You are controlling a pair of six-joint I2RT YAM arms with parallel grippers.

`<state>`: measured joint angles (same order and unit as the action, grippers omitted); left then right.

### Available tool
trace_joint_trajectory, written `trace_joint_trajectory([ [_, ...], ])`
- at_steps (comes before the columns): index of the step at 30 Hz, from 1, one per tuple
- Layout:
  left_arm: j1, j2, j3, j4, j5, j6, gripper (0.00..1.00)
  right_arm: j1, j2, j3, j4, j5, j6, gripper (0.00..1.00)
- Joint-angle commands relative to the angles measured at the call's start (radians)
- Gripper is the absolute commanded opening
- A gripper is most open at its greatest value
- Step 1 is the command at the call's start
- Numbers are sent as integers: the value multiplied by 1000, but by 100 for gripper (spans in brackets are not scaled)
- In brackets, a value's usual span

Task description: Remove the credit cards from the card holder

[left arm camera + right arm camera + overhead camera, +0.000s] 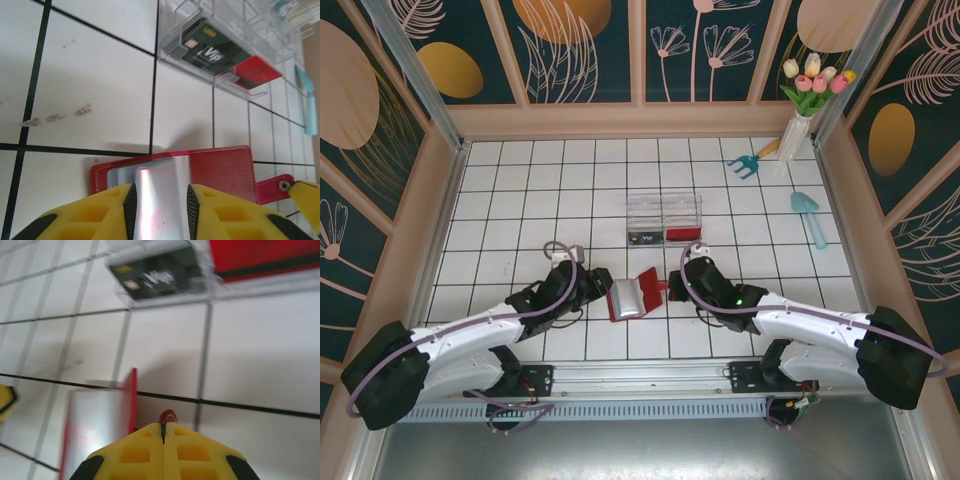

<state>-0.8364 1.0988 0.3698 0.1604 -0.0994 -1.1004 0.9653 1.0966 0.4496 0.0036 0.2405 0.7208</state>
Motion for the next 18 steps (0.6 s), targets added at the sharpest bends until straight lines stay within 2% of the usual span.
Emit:
trace_joint_trajectory([
  [1, -4, 46, 35, 36, 37, 31, 34, -14, 1, -51, 33, -7, 24, 0],
  [8, -18, 168, 68, 70, 61, 41, 37, -14, 15, -52, 33, -13, 9, 0],
  [12, -30, 239, 90, 86, 73, 49, 47, -10, 28, -43, 40, -29, 6, 0],
  [17, -40, 307, 119, 84, 80, 57, 49, -5, 41, -51, 68, -34, 12, 0],
  [18, -43, 314, 120, 96, 94, 59, 45, -3, 42, -52, 73, -35, 12, 0],
])
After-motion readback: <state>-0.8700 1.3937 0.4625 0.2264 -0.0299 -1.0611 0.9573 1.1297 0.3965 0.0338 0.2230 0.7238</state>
